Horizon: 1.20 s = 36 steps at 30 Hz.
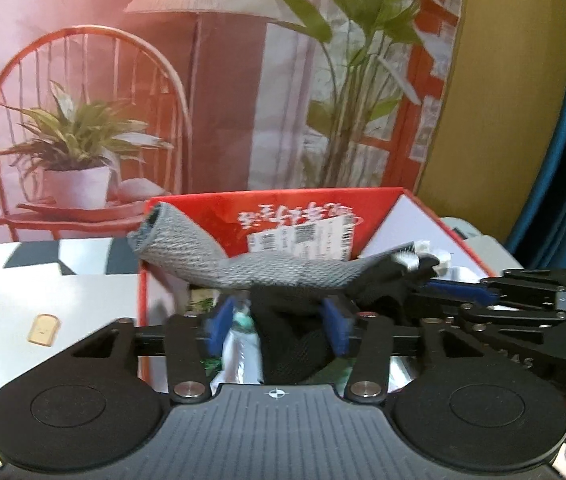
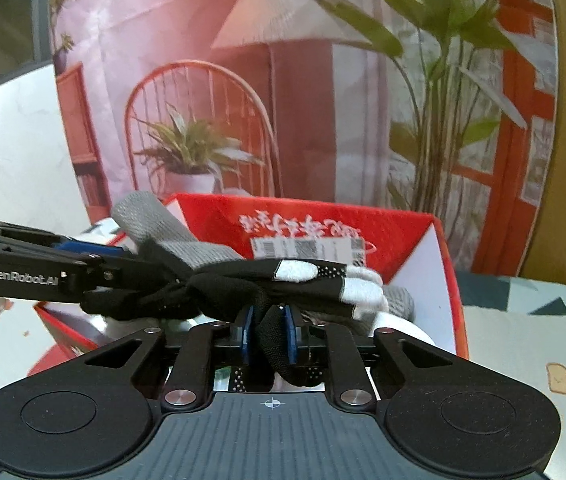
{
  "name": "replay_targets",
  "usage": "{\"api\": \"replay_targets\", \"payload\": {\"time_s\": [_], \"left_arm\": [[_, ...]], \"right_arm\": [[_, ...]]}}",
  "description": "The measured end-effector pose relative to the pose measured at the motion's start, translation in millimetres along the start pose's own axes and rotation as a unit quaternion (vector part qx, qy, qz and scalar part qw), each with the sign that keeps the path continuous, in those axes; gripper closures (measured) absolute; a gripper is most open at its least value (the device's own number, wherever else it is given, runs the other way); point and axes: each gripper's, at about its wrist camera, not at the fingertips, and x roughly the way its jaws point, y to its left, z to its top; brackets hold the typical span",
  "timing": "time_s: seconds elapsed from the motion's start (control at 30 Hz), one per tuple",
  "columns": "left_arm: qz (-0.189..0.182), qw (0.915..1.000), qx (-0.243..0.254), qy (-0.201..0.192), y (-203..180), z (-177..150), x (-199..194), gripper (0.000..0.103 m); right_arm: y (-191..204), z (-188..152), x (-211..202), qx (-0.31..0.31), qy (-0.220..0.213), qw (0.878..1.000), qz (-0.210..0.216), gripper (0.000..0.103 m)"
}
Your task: Organize soft objects
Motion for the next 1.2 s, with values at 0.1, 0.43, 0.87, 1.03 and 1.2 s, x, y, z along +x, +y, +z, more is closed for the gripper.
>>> {"api": "replay_targets", "payload": {"time_s": [0.1,0.43,0.87,1.03,1.2], "left_arm": [[0.016,0.9998,-0.002,-0.015,4,1,-6,0.019],[0.058,0.9973,-0.032,-0.032,11,6,-28,0.000],[0.129,0.9890,-0.039,-0.061,5,2,-81,0.000],[0.117,0.9895,-0.024,-0.081,-5,1,-111,0.000],[0.125,0.9882,-0.008,-0.088,-20,2,-142,0.000]], "right_arm": [[-1,-1,-2,0.000,-0.003,1.000,-0.013,0.079],[-2,5,-26,0.008,-0.037,0.999,-0.038,0.007],[1,14,-76,0.044,-0.095,0.993,-0.054,0.000],[7,18,-100,0.052,-0.109,0.991,-0.064,0.000],[16,23,-128,0.062,-0.114,0.989,-0.071,0.000]]}}
